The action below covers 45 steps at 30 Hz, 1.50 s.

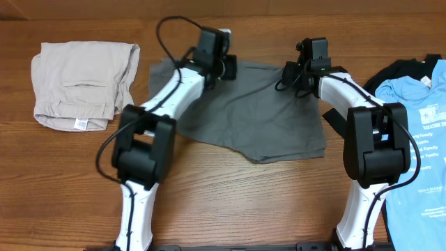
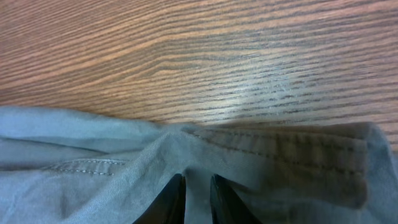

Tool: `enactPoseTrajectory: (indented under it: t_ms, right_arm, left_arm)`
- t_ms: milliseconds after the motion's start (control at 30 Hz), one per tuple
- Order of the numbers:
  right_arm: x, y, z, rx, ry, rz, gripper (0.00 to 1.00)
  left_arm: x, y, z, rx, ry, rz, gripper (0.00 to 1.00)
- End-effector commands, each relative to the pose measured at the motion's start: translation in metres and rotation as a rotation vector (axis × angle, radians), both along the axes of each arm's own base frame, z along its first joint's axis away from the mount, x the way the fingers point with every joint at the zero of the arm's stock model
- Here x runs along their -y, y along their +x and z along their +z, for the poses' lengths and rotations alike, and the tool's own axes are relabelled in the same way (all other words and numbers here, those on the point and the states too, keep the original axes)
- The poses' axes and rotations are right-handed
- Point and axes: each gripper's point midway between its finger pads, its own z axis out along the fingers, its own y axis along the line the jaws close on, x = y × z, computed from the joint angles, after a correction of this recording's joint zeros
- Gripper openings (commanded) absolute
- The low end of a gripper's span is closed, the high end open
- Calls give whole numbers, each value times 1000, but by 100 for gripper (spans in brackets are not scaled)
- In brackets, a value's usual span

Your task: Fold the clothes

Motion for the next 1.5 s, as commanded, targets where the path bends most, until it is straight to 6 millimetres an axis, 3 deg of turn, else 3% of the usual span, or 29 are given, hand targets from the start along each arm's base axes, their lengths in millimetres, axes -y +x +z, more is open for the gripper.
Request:
enactPoseTrajectory:
  t_ms: [0, 133, 233, 467, 567, 667, 733, 800, 900, 933, 967, 1000, 1100, 1200, 1267, 1467]
  right_arm:
    - [1, 12, 33, 72, -2, 1, 18]
    - [1, 7, 29, 54, -24, 45, 22]
    - [16, 9, 28, 60, -84, 11, 22]
    - [63, 3, 21, 15, -192, -88, 22]
    - [74, 2, 21, 6, -171, -130, 26]
    - [67, 4, 26, 16, -95, -96, 34]
    - [57, 4, 42, 40, -36, -61, 39]
    - [50, 2, 71, 74, 0, -36, 42]
    - [37, -15, 111, 67, 56, -32, 46]
    - [21, -27, 133, 66, 110, 0, 43]
    - [11, -35, 143, 65, 136, 30, 35]
    - [-5, -47, 153, 54, 178, 75, 17]
    - [-37, -68, 153, -29, 268, 118, 4]
    - [-71, -91, 133, -112, 271, 190, 4]
    - [-89, -101, 118, -138, 239, 222, 4]
    - [-113, -122, 72, -221, 140, 210, 4]
  left_arm:
    - [-1, 6, -34, -28, -3, 31, 4]
    - [-21, 20, -48, 1, 54, 125, 4]
    - [-27, 29, -55, 40, 86, 156, 4]
    - [-24, 45, -33, 126, 52, 166, 4]
    - [-25, 55, 2, 201, 62, 137, 4]
    - [-32, 58, 65, 295, 76, 121, 4]
    - [-44, 51, 108, 329, 84, 154, 4]
    - [-61, 30, 152, 323, 97, 172, 11]
    - [-91, -13, 191, 246, 129, 192, 25]
    - [-112, -41, 203, 177, 141, 224, 31]
    - [-125, -56, 206, 134, 145, 249, 38]
    - [-139, -73, 207, 79, 152, 272, 45]
    - [-172, -110, 192, -89, 174, 305, 61]
    - [-195, -135, 163, -261, 181, 294, 70]
    - [-198, -140, 142, -330, 152, 237, 79]
    - [-198, -140, 87, -464, 127, 135, 80]
